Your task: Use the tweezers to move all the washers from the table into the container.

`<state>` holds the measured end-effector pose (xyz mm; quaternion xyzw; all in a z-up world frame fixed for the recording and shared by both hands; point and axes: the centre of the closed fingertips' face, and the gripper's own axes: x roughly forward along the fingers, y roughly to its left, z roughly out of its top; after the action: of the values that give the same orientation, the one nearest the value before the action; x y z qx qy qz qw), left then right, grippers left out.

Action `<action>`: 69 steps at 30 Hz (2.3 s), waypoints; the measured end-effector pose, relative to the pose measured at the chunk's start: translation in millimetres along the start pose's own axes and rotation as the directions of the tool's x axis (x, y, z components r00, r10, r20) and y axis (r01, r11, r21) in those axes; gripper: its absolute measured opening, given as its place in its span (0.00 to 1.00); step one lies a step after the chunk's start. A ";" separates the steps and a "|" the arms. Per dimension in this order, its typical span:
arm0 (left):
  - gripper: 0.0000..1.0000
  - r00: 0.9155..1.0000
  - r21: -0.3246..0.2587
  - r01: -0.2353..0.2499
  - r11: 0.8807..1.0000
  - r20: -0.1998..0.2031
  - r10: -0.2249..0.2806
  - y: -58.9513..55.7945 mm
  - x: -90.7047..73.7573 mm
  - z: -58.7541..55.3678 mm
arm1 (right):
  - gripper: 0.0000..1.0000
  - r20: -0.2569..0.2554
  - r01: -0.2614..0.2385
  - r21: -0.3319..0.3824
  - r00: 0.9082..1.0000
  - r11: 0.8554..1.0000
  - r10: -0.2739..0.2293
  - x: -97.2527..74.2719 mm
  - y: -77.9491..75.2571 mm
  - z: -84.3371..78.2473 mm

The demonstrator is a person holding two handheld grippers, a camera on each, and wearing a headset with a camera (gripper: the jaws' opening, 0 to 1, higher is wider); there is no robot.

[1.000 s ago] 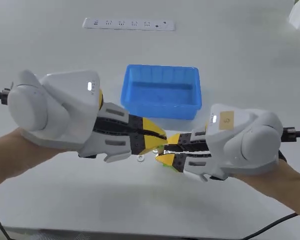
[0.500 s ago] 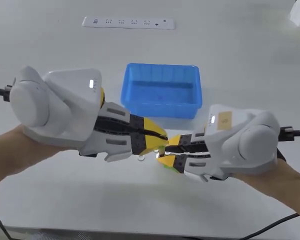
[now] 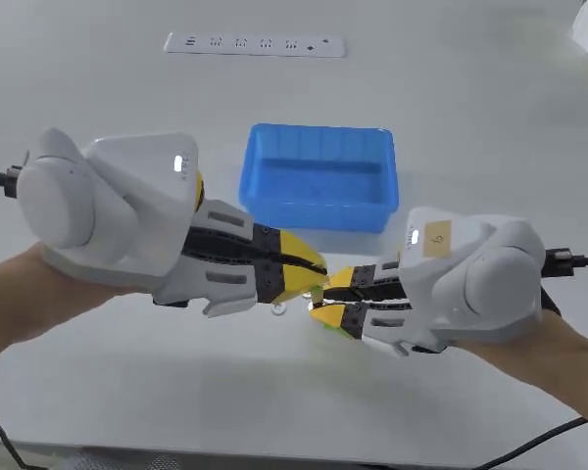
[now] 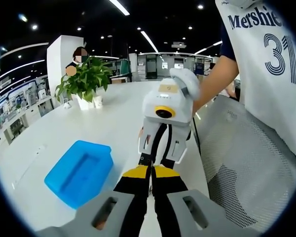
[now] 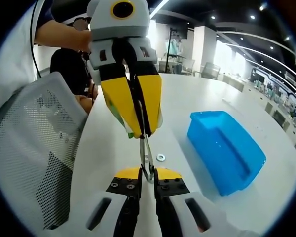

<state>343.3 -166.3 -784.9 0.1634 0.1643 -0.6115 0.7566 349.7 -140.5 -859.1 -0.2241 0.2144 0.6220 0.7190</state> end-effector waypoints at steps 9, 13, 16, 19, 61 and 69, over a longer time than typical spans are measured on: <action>0.05 1.000 0.012 -0.015 1.000 0.003 0.015 -0.3 -8.4 6.1 | 0.10 0.011 0.012 -0.016 1.000 1.000 -0.012 -2.8 -0.3 9.4; 0.05 1.000 0.029 -0.023 0.999 0.009 0.022 1.7 -12.2 13.0 | 0.10 0.017 0.024 -0.030 1.000 0.999 -0.024 -6.5 -2.9 16.8; 0.05 0.999 0.046 -0.032 0.998 0.016 0.032 4.6 -16.0 19.7 | 0.10 0.029 0.046 -0.042 0.999 0.998 -0.045 -10.5 -7.3 23.8; 0.05 0.998 0.056 -0.050 0.997 0.034 0.049 9.9 -21.2 26.9 | 0.10 0.038 0.071 -0.053 0.997 0.996 -0.069 -15.2 -13.4 31.7; 0.05 0.992 0.122 -0.123 0.985 0.047 0.118 130.7 -7.7 30.6 | 0.10 0.045 0.236 -0.020 0.971 0.971 -0.235 5.8 -136.5 45.7; 0.05 0.993 0.092 -0.113 0.989 0.037 0.110 137.8 1.0 17.4 | 0.10 0.019 0.218 0.011 0.976 0.976 -0.218 14.6 -137.3 34.3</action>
<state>479.2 -147.6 -763.4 0.1981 0.1139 -0.5778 0.7836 488.7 -125.9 -832.3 -0.2369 0.1841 0.5407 0.7859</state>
